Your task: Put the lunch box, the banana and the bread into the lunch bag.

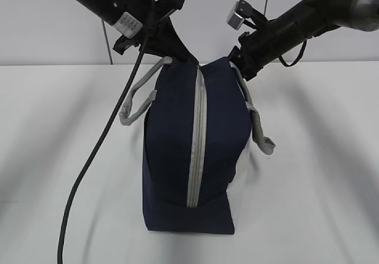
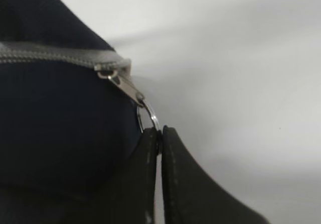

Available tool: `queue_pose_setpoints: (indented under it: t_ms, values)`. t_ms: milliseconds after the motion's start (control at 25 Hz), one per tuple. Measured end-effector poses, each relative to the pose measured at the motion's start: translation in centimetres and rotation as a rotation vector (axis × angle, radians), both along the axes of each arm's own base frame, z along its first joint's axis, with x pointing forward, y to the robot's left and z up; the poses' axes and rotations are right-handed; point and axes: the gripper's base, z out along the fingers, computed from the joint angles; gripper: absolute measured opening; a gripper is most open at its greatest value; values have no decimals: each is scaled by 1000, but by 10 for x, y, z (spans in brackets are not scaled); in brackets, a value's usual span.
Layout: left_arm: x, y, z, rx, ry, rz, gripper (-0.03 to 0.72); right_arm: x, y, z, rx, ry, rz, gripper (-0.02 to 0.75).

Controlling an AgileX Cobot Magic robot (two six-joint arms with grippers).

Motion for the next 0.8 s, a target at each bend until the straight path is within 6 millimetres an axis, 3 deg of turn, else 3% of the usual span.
queue_pose_setpoints:
  t_ms: [800]
  values:
    - [-3, -2, 11, -46, -57, -48, 7, 1, 1, 1, 20, 47, -49, 0]
